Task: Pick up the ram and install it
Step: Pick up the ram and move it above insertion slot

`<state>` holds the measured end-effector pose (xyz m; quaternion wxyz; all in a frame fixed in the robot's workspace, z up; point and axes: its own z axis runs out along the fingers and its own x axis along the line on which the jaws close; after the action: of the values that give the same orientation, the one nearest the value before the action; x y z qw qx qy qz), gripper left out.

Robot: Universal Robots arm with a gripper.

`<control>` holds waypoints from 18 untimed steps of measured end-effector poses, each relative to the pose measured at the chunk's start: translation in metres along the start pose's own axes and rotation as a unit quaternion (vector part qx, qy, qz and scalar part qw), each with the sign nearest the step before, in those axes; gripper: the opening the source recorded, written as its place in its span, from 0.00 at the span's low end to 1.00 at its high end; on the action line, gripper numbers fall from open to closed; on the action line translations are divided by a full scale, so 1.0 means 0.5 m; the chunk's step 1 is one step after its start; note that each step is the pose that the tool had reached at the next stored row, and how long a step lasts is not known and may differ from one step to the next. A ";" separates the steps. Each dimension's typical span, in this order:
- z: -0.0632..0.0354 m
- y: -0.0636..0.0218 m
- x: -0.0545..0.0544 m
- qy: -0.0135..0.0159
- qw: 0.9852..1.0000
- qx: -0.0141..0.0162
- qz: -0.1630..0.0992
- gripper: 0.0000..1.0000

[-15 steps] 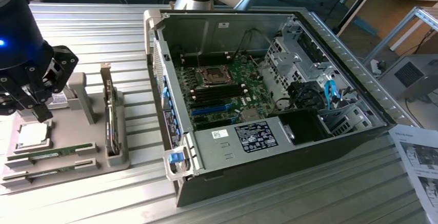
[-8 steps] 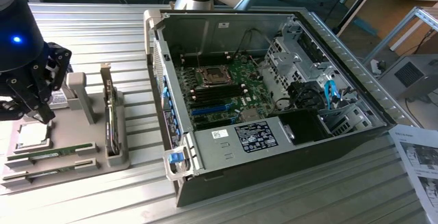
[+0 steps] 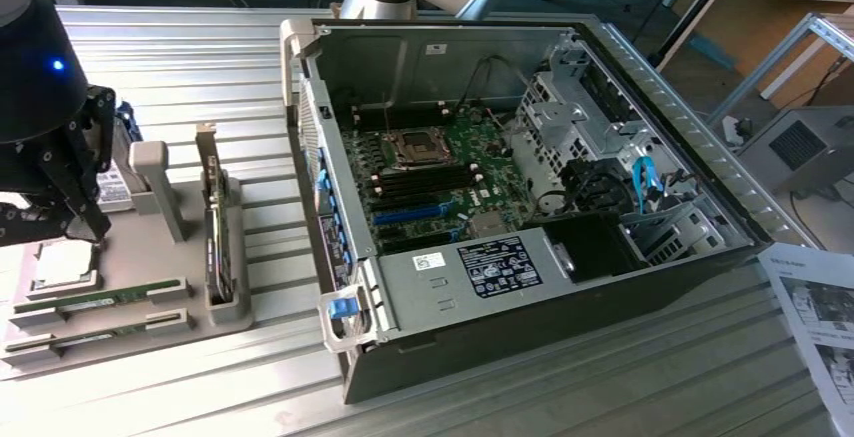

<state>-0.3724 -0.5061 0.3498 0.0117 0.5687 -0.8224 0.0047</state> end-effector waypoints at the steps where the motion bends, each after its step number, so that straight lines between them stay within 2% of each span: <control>1: 0.001 0.000 0.000 0.000 1.000 0.001 -0.021 0.11; 3: 0.002 0.000 0.000 0.000 0.998 0.001 -0.057 0.11; 7: 0.003 0.000 0.000 0.001 0.994 0.003 -0.111 0.11; 8: 0.003 0.000 0.000 0.001 0.992 0.003 -0.124 0.11; 9: 0.004 0.000 0.000 0.001 0.990 0.003 -0.143 0.11; 11: 0.004 0.000 0.000 0.001 0.987 0.004 -0.160 0.11; 14: 0.004 0.000 0.000 0.001 0.987 0.004 -0.162 0.11; 15: 0.004 0.000 0.000 0.000 0.987 0.004 -0.162 0.11; 17: 0.004 0.000 0.000 -0.011 0.987 0.002 -0.162 0.11; 18: 0.004 0.000 0.000 -0.014 0.987 0.001 -0.162 0.11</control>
<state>-0.3724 -0.5061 0.3477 0.0005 0.6945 -0.7194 -0.0040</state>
